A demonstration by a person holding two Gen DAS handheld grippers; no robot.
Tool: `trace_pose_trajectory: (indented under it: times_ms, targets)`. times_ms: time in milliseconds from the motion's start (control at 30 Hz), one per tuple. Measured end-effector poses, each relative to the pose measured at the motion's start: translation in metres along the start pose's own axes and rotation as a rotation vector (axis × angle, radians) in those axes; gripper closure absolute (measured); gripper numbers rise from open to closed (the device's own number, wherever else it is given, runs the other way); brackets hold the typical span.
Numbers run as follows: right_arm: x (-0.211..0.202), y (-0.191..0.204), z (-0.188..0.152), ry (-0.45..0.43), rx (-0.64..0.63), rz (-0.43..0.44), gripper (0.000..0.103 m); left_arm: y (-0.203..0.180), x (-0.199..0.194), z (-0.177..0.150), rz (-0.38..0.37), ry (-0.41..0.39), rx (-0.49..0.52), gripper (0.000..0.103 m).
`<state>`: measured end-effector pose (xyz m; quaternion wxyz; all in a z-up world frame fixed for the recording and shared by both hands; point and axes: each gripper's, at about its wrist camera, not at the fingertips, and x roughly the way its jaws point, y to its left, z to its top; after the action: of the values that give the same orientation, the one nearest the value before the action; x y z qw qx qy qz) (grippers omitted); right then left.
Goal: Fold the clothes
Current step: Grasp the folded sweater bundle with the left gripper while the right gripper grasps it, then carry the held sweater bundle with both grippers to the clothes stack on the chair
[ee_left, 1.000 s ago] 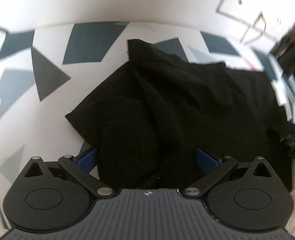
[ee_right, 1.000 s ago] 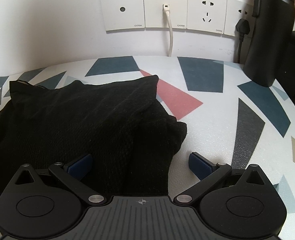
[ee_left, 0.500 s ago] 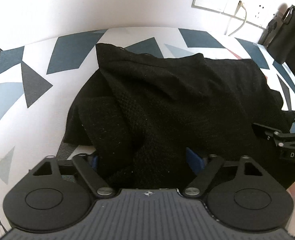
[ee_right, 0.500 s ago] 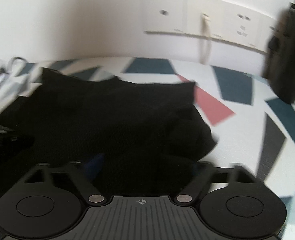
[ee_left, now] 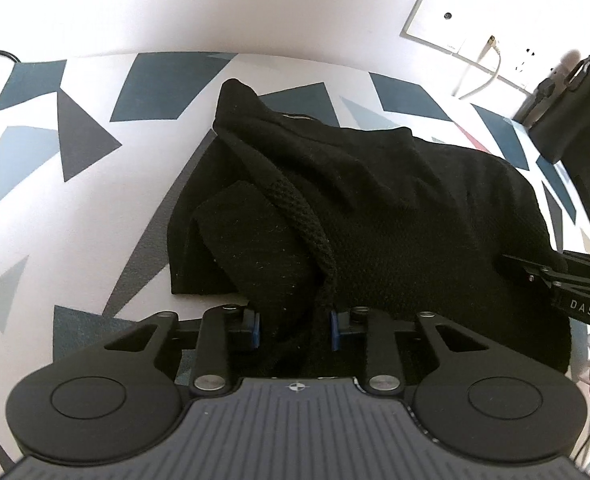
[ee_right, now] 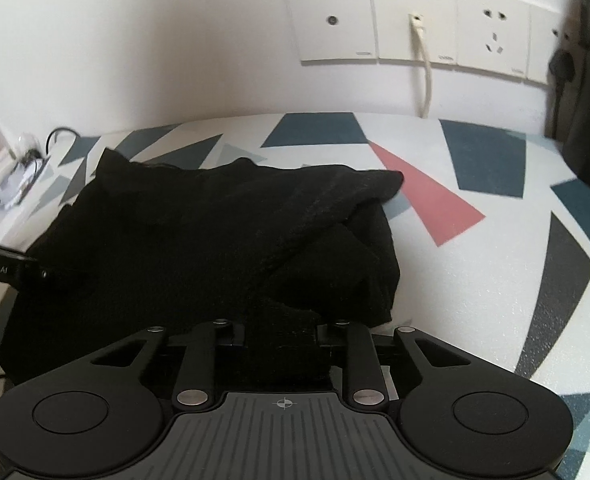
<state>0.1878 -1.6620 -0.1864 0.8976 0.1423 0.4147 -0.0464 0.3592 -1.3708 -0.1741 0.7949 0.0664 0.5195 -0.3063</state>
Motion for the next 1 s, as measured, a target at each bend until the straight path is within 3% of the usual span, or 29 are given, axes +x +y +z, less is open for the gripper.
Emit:
trace_pose_trajectory:
  times_ms: [167,367,567,733,1000]
  targets:
    - [0.003,0.025,-0.001,0.035,-0.073,0.056,0.083,-0.019,0.003,-0.003,0.005,0.024,0.049,0.073]
    - [0.011,0.062,-0.005,0.060,-0.109,0.164,0.083,-0.030,0.005,-0.012,-0.061,0.029,0.023,0.073]
    - [0.010,0.075,-0.006,0.095,-0.084,0.205,0.085,-0.025,-0.004,-0.025,-0.082,0.050,-0.038,0.076]
    - [0.000,0.095,-0.017,0.115,-0.109,0.226,0.085,-0.023,-0.023,-0.048,-0.049,0.023,-0.018,0.079]
    - [-0.024,0.148,-0.024,0.097,-0.134,0.262,0.086,0.012,-0.075,-0.076,-0.072,-0.051,-0.086,0.080]
